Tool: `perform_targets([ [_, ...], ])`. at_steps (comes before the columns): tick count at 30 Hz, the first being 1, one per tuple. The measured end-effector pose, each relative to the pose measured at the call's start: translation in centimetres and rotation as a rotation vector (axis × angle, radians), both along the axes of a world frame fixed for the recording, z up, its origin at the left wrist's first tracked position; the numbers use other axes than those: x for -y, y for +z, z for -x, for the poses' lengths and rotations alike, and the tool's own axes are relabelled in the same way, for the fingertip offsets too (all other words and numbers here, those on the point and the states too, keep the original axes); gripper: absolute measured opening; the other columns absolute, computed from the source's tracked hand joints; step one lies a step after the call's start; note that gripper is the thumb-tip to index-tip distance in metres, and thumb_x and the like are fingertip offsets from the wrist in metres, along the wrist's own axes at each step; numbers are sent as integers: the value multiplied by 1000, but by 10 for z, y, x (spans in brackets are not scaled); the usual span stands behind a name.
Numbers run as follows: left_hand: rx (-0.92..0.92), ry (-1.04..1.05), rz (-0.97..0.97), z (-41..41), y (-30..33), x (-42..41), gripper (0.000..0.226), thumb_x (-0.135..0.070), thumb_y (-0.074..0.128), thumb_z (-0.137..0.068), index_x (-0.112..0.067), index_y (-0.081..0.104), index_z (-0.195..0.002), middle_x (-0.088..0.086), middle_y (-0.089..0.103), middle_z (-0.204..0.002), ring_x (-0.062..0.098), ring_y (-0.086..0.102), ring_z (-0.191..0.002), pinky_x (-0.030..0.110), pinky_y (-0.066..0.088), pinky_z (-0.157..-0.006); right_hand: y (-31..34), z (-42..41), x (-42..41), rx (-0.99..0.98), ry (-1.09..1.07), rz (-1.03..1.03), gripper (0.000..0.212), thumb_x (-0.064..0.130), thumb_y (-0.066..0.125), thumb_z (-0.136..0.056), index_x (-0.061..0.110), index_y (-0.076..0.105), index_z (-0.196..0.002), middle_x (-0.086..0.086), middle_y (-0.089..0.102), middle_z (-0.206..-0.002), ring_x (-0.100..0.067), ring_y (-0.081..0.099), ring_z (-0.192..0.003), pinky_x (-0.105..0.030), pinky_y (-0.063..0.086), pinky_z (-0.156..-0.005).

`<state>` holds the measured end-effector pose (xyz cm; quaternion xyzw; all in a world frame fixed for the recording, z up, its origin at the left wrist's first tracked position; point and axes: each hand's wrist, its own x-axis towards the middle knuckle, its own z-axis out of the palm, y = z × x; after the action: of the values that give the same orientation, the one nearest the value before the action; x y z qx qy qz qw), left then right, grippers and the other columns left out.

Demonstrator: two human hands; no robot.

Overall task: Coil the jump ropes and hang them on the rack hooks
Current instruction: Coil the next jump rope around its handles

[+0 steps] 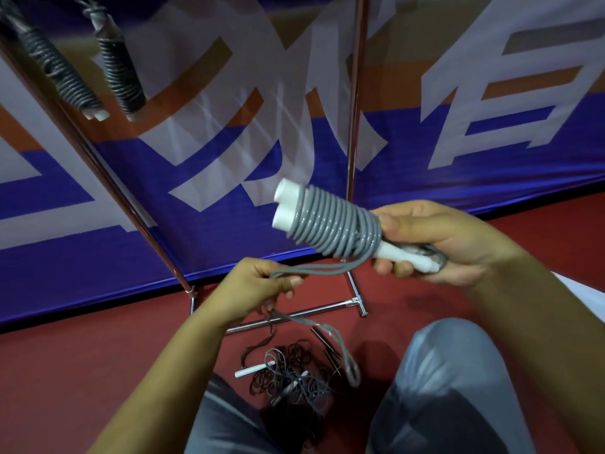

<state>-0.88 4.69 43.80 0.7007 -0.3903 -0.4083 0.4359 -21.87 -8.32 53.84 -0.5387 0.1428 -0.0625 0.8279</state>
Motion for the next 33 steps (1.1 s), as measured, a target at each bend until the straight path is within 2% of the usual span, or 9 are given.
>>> perform_targets([
  [4,9,-42,12,-1,4,4,12,-21,77,-68,-25,72,-57,-5,61,-52,5,47,-44,20,40,-48,3,0,2,9,-32,-42,26,29,74,-59,11,78,-78,-6,71,-72,-10,64,-52,-12,45,-40],
  [7,55,-188,-33,0,3,6,29,-8,78,-74,-29,71,-93,-15,72,-82,-1,65,-78,17,49,-76,1,-6,4,-77,-143,105,30,22,63,-68,5,75,-90,-10,72,-76,-13,65,-55,-14,46,-41],
  [9,89,-336,-59,0,7,5,47,-9,79,-74,-32,63,-111,-13,69,-110,0,62,-106,22,45,-96,-4,-11,7,-112,-209,177,33,19,62,-71,2,69,-99,-13,72,-80,-14,67,-58,-15,47,-43],
  [13,-54,-541,62,17,28,3,55,-14,76,-76,-26,53,-126,-5,60,-130,8,53,-124,22,39,-104,-13,-18,5,-149,-300,267,33,20,66,-68,5,70,-97,-12,73,-77,-14,68,-59,-16,48,-45],
  [16,-240,-430,237,37,37,9,39,-33,63,-84,-20,62,-120,1,69,-116,18,60,-117,27,43,-101,-15,-21,1,-126,-317,300,33,20,67,-69,6,71,-98,-10,73,-76,-12,67,-58,-16,49,-48],
  [20,-429,-232,319,50,34,12,22,-33,62,-89,-16,76,-85,4,72,-82,16,68,-82,27,53,-82,-12,-20,0,-117,-354,322,37,22,69,-67,6,71,-101,-9,74,-78,-13,68,-60,-17,49,-48],
  [27,-807,-321,345,57,27,14,39,-52,70,-76,-14,73,-85,-5,54,-60,8,53,-55,32,54,-74,-11,-18,0,-97,-378,346,32,18,68,-72,8,70,-102,-9,74,-78,-13,68,-60,-18,50,-49],
  [30,-718,-317,333,62,33,13,42,-55,60,-83,-14,70,-85,-8,36,-52,4,33,-43,21,44,-53,-15,-17,2,-108,-409,357,28,13,68,-78,6,69,-105,-9,74,-77,-14,69,-61,-18,50,-49],
  [33,-575,-232,314,74,34,13,37,-41,44,-94,-14,68,-83,-6,27,-49,5,23,-42,17,35,-46,-17,-17,3,-106,-428,333,39,19,70,-70,3,68,-106,-10,74,-76,-15,69,-61,-19,50,-49],
])
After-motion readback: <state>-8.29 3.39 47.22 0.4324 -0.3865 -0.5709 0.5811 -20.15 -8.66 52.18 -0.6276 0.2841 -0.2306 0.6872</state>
